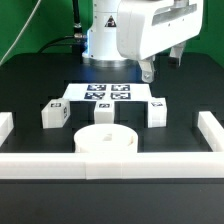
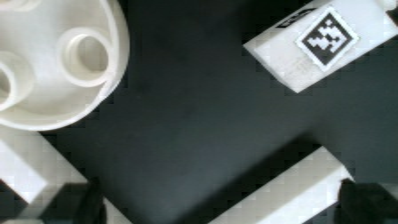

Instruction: Assemble stool

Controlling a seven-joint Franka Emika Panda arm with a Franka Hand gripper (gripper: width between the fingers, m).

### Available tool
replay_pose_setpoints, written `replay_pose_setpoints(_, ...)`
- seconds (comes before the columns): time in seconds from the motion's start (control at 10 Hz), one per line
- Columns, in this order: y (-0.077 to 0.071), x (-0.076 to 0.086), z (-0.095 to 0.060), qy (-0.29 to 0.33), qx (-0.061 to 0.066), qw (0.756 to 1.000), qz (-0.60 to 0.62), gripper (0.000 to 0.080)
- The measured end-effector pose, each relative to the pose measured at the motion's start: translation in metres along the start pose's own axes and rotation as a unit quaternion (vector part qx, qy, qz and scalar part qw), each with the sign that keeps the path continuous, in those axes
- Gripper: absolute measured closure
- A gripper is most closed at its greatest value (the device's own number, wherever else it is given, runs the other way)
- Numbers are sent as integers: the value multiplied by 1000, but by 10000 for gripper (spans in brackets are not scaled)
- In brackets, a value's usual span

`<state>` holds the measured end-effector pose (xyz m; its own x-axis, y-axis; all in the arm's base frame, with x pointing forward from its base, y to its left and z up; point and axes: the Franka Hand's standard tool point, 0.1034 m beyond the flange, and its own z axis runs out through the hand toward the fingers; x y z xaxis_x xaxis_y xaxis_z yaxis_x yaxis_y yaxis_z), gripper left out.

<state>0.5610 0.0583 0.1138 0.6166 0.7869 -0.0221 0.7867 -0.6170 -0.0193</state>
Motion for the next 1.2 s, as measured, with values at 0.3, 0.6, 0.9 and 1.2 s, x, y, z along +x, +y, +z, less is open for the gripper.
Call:
replay_pose_setpoints(0.3,0,0,0,0,0,1000,0,150)
replay_pose_setpoints(0.6,1,-1,1,0,0,1000,-1,150)
replay_pose_setpoints(0.9,26,-39,39,0,-5,999,-40,150)
replay_pose_setpoints(1.2,48,-53,65,2,-3,997,-71,150)
